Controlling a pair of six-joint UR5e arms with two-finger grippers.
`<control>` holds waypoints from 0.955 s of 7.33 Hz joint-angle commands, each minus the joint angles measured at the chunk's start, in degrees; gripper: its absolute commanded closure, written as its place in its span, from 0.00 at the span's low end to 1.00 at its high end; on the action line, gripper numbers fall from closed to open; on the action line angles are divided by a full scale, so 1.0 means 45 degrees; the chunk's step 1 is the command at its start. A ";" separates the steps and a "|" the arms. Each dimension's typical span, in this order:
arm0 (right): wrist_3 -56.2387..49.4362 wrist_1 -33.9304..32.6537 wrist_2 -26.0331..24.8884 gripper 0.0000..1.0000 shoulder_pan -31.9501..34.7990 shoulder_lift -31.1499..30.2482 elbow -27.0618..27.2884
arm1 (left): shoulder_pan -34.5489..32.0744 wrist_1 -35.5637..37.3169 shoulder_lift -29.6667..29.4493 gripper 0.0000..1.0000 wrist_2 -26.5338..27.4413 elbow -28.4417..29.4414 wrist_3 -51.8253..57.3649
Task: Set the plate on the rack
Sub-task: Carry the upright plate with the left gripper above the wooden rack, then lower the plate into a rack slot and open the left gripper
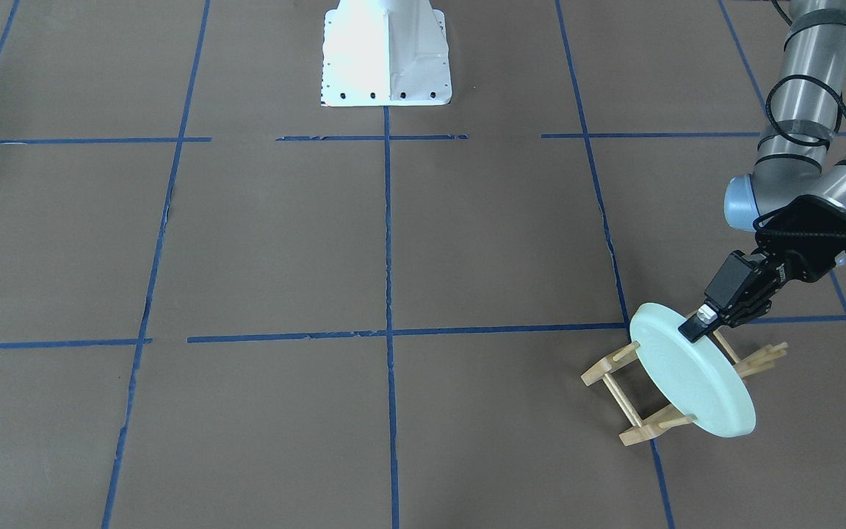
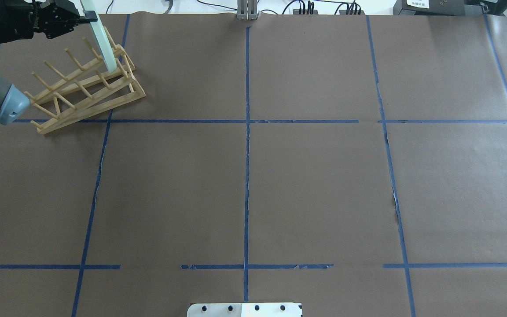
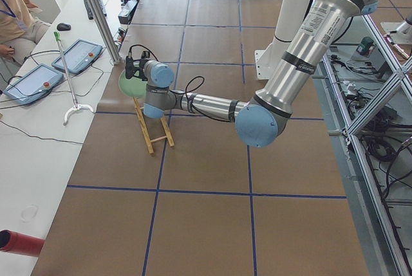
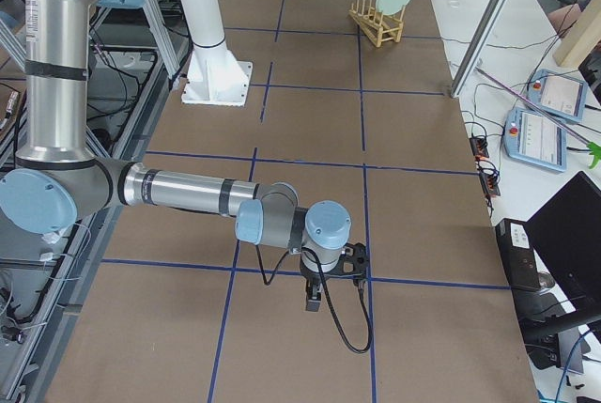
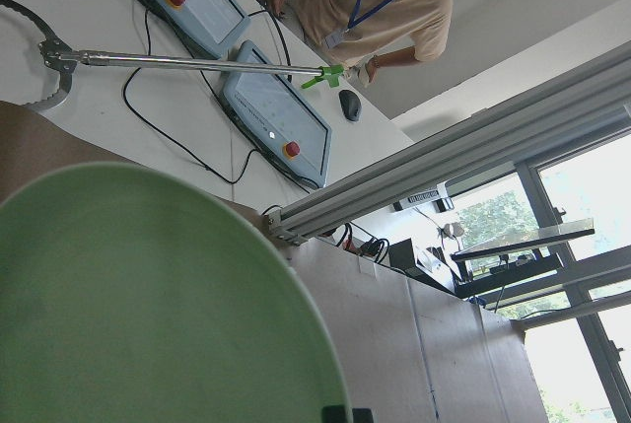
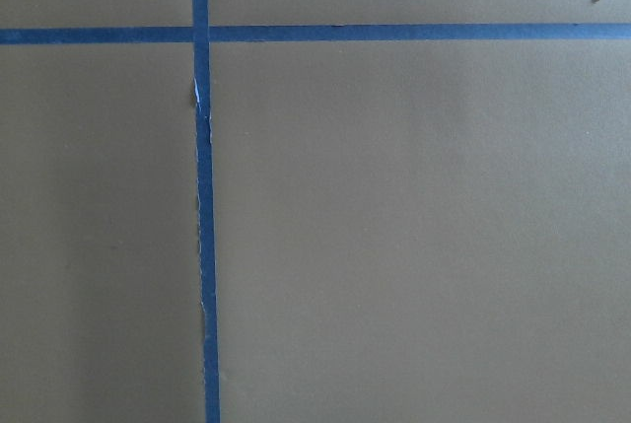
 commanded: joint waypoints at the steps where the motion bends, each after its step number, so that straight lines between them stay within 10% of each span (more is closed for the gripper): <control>1: 0.0000 -0.0003 0.0000 0.00 0.0000 0.0000 0.0000 | 0.0124 -0.0001 0.0108 1.00 -0.0001 0.0012 0.0065; 7: 0.0000 0.0016 0.0000 0.00 0.0000 0.0000 0.0000 | 0.0340 -0.0001 0.0148 1.00 0.0057 0.0285 0.0105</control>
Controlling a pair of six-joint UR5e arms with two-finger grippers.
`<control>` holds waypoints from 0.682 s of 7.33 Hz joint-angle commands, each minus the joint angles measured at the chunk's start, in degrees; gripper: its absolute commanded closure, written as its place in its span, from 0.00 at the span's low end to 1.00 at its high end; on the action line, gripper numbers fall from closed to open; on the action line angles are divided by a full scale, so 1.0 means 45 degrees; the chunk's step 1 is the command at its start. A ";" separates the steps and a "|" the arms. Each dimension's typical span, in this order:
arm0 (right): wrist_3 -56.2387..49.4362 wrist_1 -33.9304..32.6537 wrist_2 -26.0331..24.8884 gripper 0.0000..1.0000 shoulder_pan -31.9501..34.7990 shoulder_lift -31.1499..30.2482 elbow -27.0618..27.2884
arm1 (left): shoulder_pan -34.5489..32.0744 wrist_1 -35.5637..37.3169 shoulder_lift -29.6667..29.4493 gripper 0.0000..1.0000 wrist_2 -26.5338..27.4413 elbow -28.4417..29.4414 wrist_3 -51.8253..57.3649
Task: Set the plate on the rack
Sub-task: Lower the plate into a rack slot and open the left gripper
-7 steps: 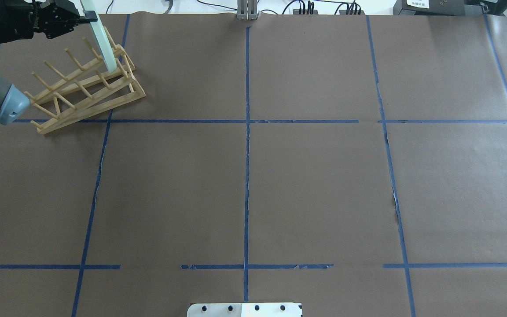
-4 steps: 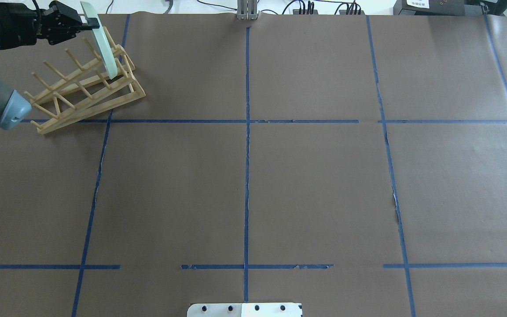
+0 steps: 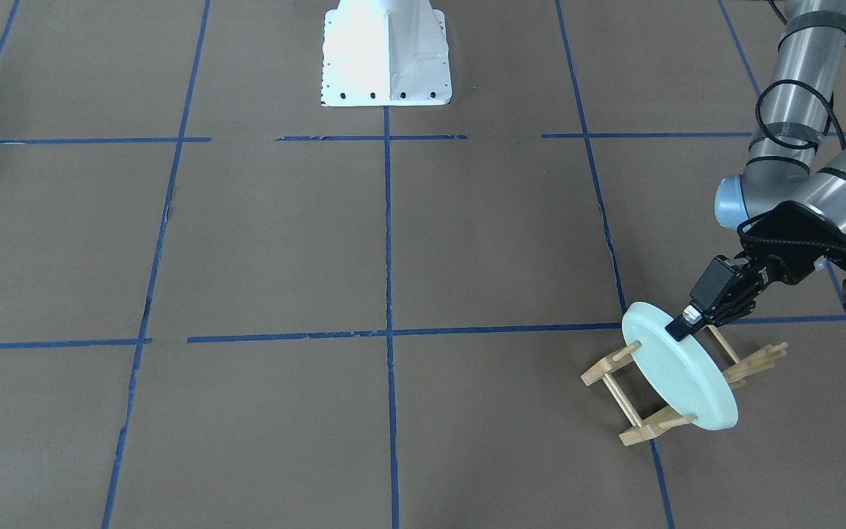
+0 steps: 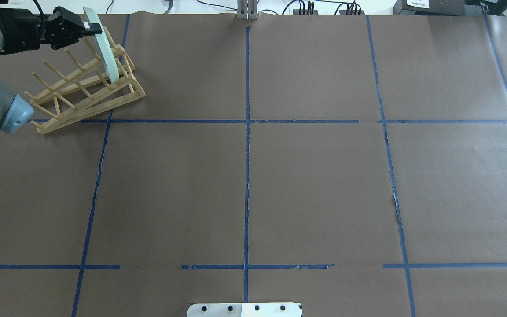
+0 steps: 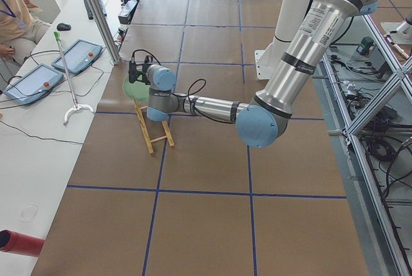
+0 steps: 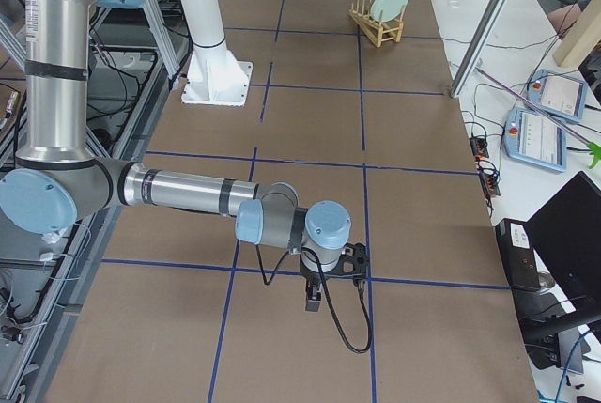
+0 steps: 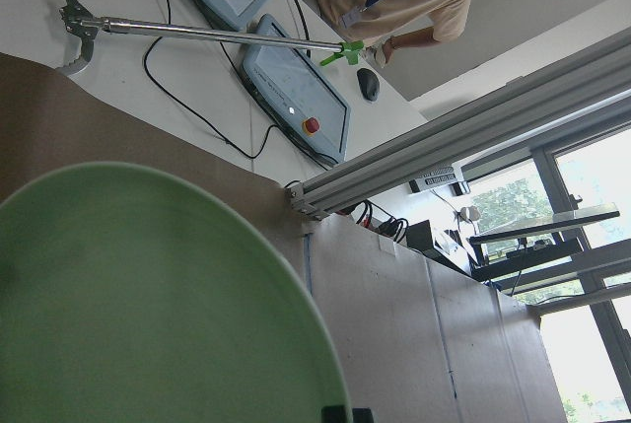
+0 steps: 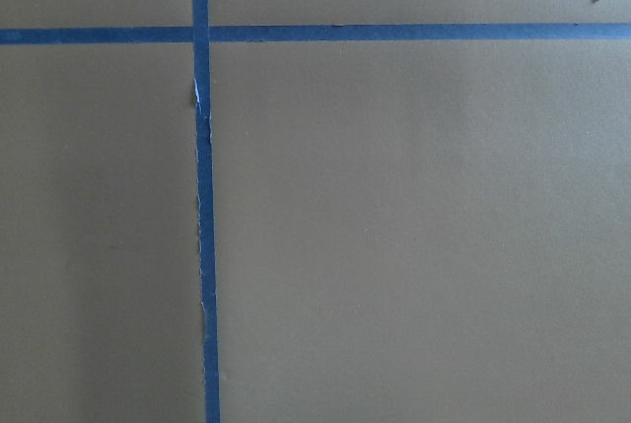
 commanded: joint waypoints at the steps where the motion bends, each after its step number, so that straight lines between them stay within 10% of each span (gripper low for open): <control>1: 0.0000 0.0014 0.0000 0.00 0.0000 0.0000 0.0000 | 0.0008 0.0000 0.0007 1.00 0.0009 0.0074 0.0015; 4: 0.0000 -0.0006 0.0000 0.00 0.0000 0.0000 0.0000 | 0.0028 0.0000 -0.0052 1.00 0.0029 0.0250 0.0015; 5: 0.0000 -0.0006 0.0000 0.00 0.0000 0.0000 0.0000 | 0.0028 0.0000 -0.0052 0.67 0.0029 0.0250 0.0015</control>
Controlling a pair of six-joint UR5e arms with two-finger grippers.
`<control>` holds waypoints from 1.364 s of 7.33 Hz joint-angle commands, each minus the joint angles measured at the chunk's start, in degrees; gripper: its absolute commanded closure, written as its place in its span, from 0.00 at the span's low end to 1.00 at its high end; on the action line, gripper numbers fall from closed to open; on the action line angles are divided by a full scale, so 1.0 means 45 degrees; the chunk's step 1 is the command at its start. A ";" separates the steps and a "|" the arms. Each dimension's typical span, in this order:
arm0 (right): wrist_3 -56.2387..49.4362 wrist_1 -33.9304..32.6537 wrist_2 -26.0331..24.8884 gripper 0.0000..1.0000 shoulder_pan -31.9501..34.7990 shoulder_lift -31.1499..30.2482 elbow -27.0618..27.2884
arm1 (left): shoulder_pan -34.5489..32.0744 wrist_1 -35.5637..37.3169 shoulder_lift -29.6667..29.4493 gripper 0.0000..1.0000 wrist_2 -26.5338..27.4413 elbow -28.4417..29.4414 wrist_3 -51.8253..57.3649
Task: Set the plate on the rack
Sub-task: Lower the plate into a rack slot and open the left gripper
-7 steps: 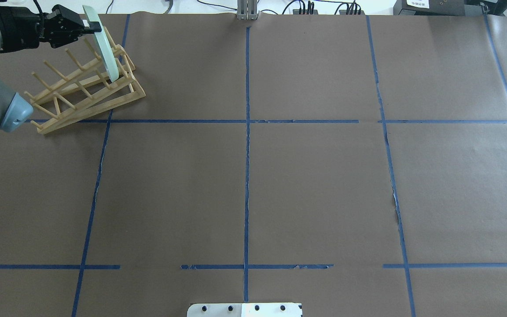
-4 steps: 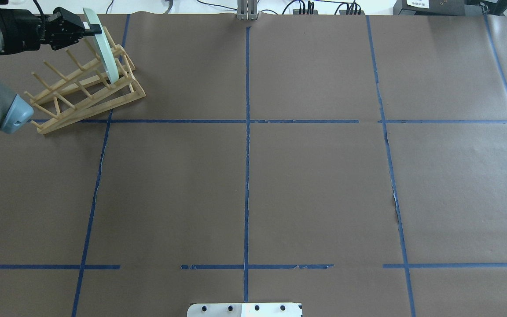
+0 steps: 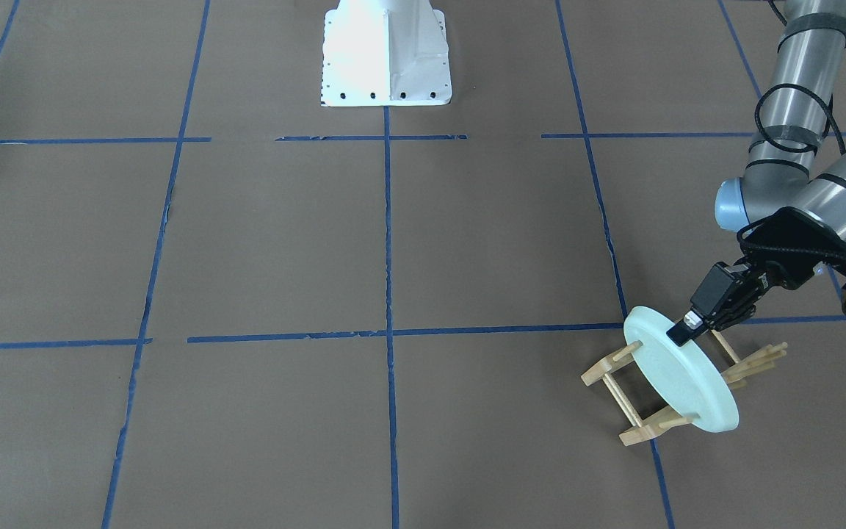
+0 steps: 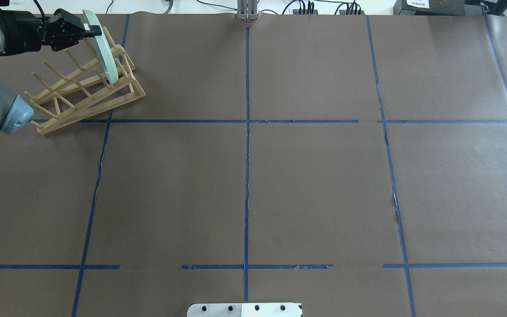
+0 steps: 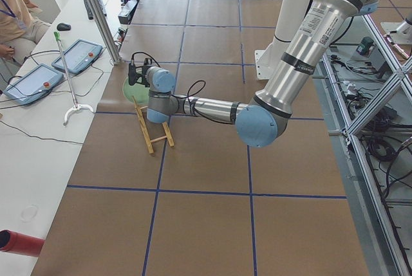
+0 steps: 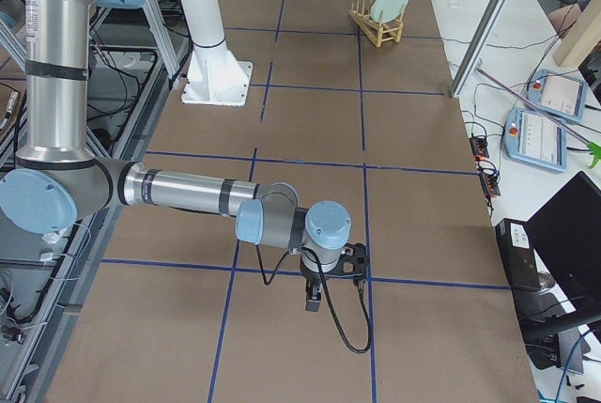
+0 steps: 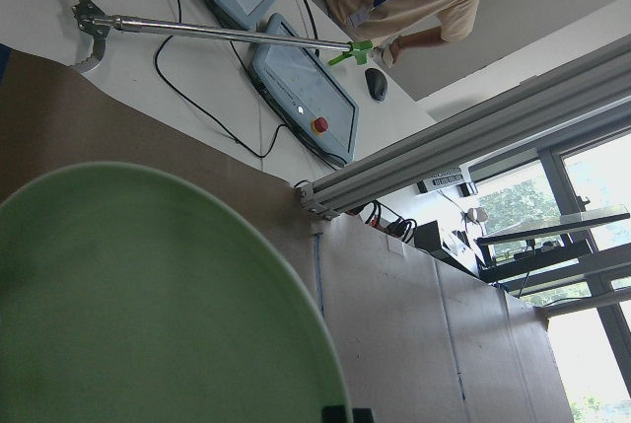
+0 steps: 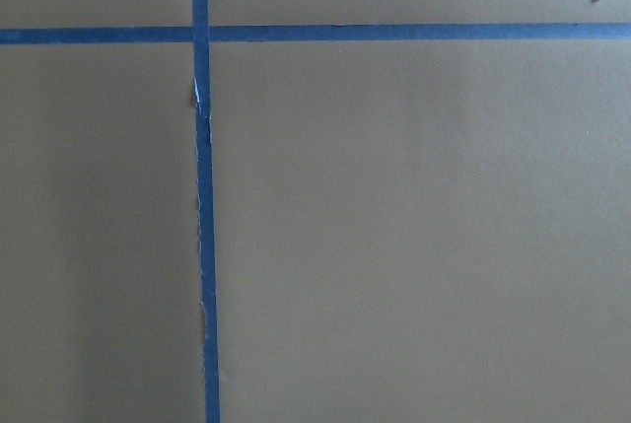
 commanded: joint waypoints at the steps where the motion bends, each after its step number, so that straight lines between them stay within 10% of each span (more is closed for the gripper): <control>1: 0.0000 -0.0001 0.0000 0.00 0.0000 0.0000 0.0000 | 0.0001 0.0000 -0.0030 0.11 0.0040 0.0012 0.0000; 6: 0.0000 0.0018 0.0000 0.00 0.0000 0.0000 0.0000 | -0.0465 0.0717 0.0144 0.00 -0.0018 -0.1583 0.0039; 10: 0.0000 -0.0001 0.0000 0.00 0.0000 0.0000 0.0000 | -0.1422 0.3095 0.2951 0.00 -0.0097 -0.3558 0.3852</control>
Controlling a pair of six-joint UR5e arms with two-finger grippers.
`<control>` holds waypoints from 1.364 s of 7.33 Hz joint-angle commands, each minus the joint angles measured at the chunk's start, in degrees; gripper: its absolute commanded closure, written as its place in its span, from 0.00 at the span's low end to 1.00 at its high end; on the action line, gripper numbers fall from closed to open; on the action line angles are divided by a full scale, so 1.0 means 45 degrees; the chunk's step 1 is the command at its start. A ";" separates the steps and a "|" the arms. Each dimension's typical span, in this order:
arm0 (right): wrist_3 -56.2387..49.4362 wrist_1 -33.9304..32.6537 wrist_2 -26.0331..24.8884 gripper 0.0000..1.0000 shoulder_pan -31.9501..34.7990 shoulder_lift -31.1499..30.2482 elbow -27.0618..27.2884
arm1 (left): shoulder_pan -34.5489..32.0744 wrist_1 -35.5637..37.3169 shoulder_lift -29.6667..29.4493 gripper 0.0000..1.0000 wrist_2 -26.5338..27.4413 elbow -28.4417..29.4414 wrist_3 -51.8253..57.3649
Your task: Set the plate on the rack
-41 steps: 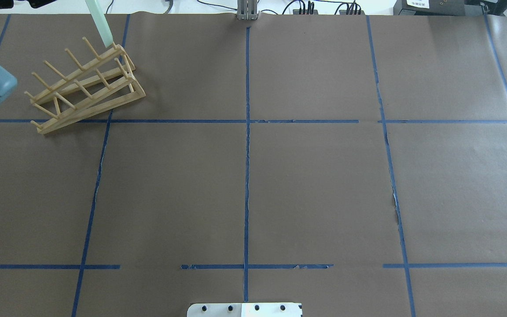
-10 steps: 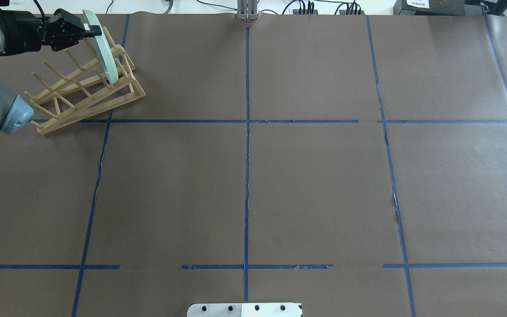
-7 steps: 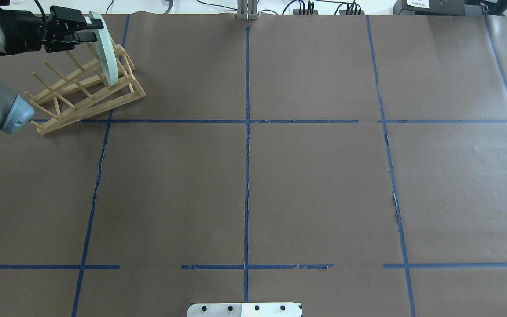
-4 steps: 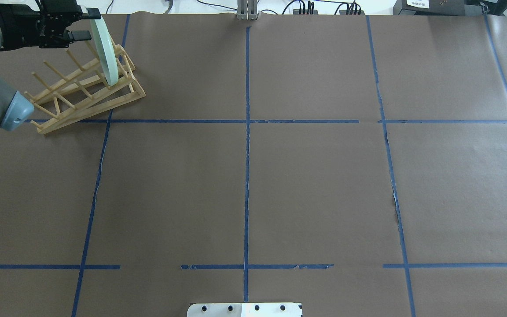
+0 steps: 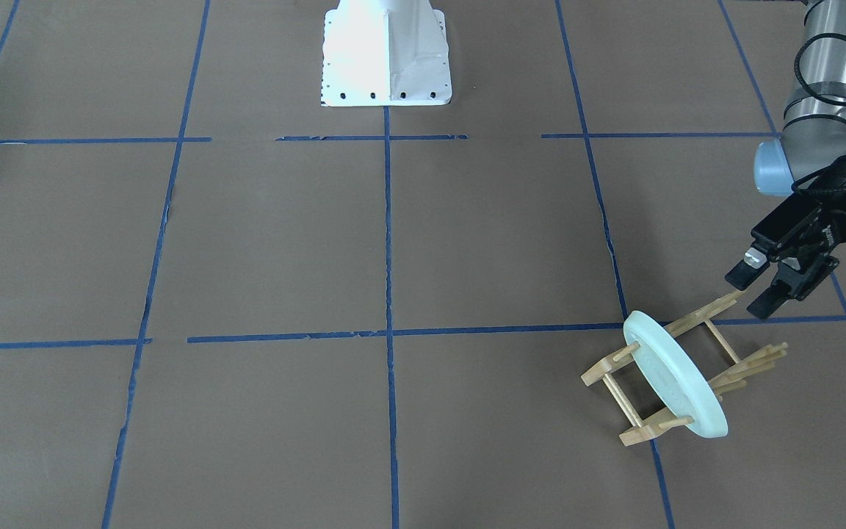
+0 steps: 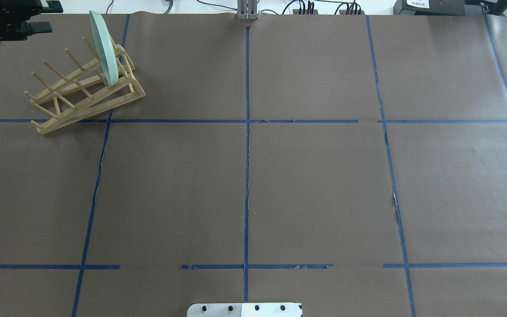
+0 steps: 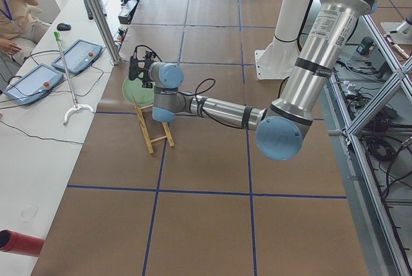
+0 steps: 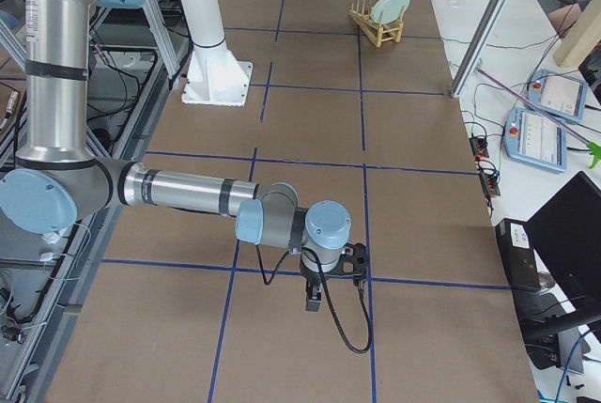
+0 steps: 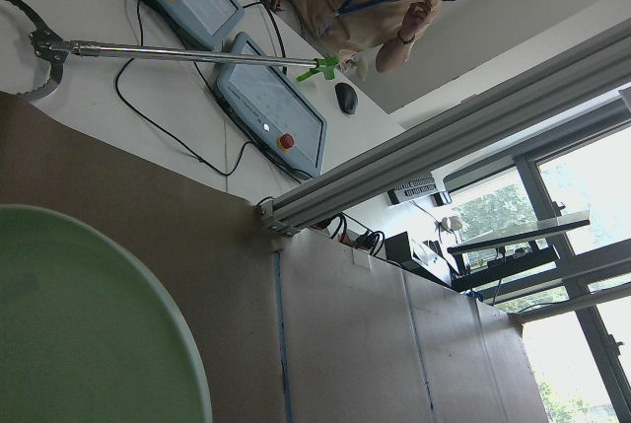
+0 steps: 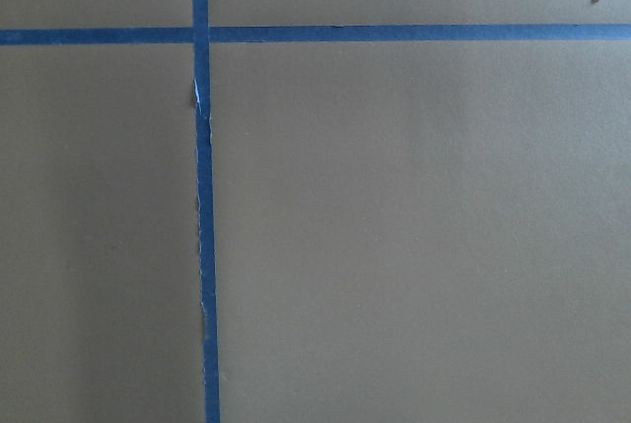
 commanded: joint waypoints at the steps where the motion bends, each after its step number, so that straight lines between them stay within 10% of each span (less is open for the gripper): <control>1: -0.0005 -0.0013 0.0000 0.00 0.0000 0.0000 0.0000 | -0.0918 0.2667 0.1715 0.00 0.0034 -0.1209 0.3574; 4: -0.0005 -0.0013 0.0000 0.00 0.0000 0.0000 0.0000 | -0.2018 0.7766 0.4599 0.00 -0.0139 -0.3260 0.9610; 8: -0.0005 -0.0013 0.0000 0.00 0.0000 0.0000 0.0000 | -0.5333 1.7081 0.4559 0.00 -0.2329 -0.3249 1.9439; 10: 0.0014 0.0006 0.0000 0.00 0.0000 0.0000 0.0019 | -0.5847 1.7777 0.4400 0.00 -0.2407 -0.2626 1.9667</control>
